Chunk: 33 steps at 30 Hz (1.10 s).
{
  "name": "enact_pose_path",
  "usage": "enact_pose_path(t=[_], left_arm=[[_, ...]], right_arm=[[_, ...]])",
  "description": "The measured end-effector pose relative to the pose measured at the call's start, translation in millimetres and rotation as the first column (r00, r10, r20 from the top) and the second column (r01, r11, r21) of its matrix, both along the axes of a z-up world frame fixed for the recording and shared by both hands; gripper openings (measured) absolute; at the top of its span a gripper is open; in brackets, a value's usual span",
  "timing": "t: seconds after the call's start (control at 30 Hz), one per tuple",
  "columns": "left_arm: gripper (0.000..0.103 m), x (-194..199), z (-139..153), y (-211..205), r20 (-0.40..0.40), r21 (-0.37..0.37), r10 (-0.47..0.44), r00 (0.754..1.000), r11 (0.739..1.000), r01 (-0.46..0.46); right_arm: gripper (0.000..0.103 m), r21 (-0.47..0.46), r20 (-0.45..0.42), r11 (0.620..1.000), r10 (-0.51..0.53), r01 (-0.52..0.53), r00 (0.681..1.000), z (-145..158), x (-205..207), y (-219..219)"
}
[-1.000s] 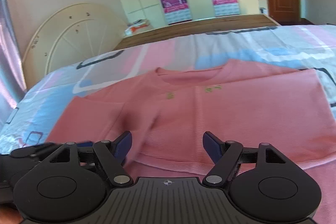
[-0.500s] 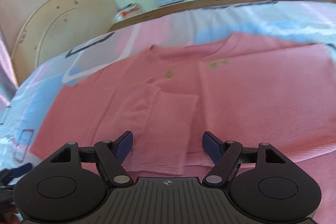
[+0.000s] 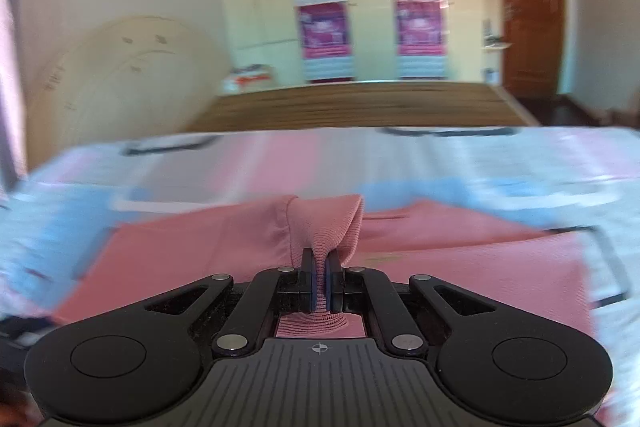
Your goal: Fold small clothes
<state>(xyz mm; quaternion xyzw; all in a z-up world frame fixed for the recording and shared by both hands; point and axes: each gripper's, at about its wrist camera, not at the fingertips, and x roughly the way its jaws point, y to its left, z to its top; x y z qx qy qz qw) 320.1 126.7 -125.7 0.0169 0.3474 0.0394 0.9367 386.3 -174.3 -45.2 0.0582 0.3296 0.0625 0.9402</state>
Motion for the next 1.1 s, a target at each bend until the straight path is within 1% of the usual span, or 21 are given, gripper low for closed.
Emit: enact_pose_path(t=[0.03,0.1,0.13,0.17,0.2,0.23,0.27,0.3,0.37,0.43,0.47,0.5,0.53,0.57,0.6,0.7,0.8,0.87,0.97,1.03,1.1], left_arm=[[0.049,-2,0,1,-0.001,-0.007,0.001,1.000,1.000,-0.001],[0.040,-6,-1,0,0.009,0.002,-0.020,1.000,1.000,0.020],[0.031,-6,-2,0,0.010,0.000,-0.031,0.999,1.000,0.031],[0.023,-6,-3,0,0.008,-0.011,-0.041,0.999,0.999,0.041],[0.019,-7,-3,-1,0.008,-0.015,-0.044,0.999,0.999,0.044],[0.012,-7,-2,-3,0.009,-0.016,-0.050,0.999,0.999,0.050],[0.011,-7,-2,-4,0.009,-0.017,-0.054,0.999,0.998,0.054],[0.011,-7,-2,-2,0.007,-0.029,-0.046,0.999,0.999,0.046],[0.011,-7,-2,6,-0.005,-0.086,-0.017,1.000,0.996,0.017],[0.011,-6,2,11,-0.022,-0.125,-0.008,1.000,0.992,0.006],[0.016,-7,6,13,-0.029,-0.148,-0.012,0.999,0.989,0.008],[0.019,-9,10,15,-0.038,-0.165,-0.009,0.999,0.986,0.002],[0.026,-11,15,17,-0.041,-0.180,-0.001,0.999,0.984,-0.007],[0.028,-15,21,20,-0.033,-0.192,0.008,0.999,0.981,-0.015],[0.029,-17,26,21,-0.021,-0.197,0.014,1.000,0.980,-0.018],[0.031,-14,41,18,0.021,-0.219,0.011,1.000,0.976,-0.006],[0.033,11,43,3,0.016,-0.247,-0.030,0.999,0.968,0.033],[0.037,33,39,-10,0.011,-0.260,-0.055,0.998,0.964,0.056],[0.040,66,25,-27,-0.007,-0.239,-0.084,0.996,0.968,0.080],[0.042,84,14,-29,-0.024,-0.230,-0.081,0.996,0.971,0.073],[0.042,100,1,-26,-0.046,-0.200,-0.057,0.997,0.979,0.047]], right_arm=[[0.003,-0.018,-0.024,1.000,-0.025,0.024,0.999,-7,2,-9],[0.003,-0.027,-0.084,0.997,-0.068,0.066,0.994,-23,3,-24],[0.003,-0.026,-0.112,0.997,-0.076,0.073,0.991,-32,3,-27],[0.003,-0.034,-0.128,0.997,-0.077,0.073,0.989,-39,1,-28],[0.003,-0.044,-0.140,0.997,-0.071,0.066,0.988,-45,0,-26],[0.003,-0.047,-0.160,0.997,-0.061,0.054,0.985,-50,-1,-23],[0.004,-0.040,-0.178,0.998,-0.059,0.053,0.982,-54,-1,-23],[0.004,-0.026,-0.176,0.998,-0.064,0.061,0.982,-55,-3,-26],[0.005,-0.007,-0.186,0.998,-0.061,0.060,0.981,-55,-4,-30],[0.009,0.011,-0.197,0.998,-0.052,0.055,0.979,-54,-6,-38],[0.012,0.019,-0.201,0.998,-0.048,0.053,0.978,-54,-6,-42],[0.019,0.030,-0.201,0.998,-0.052,0.059,0.978,-52,-5,-46],[0.035,0.044,-0.192,0.996,-0.066,0.076,0.979,-50,-7,-51],[0.041,0.054,-0.173,0.994,-0.086,0.097,0.981,-46,-10,-54],[0.044,0.060,-0.149,0.992,-0.102,0.112,0.984,-44,-9,-54],[0.044,0.044,-0.103,0.995,-0.083,0.088,0.991,-38,-5,-48],[0.043,0.029,-0.092,0.998,-0.045,0.048,0.995,-37,6,-34],[0.042,0.038,-0.098,0.999,-0.029,0.033,0.995,-41,17,-25],[0.042,0.041,-0.103,0.999,-0.014,0.018,0.995,-45,30,-13],[0.042,0.024,-0.098,1.000,-0.006,0.008,0.995,-48,37,-7],[0.042,0.001,-0.098,1.000,0.000,0.000,0.995,-54,41,-3]])
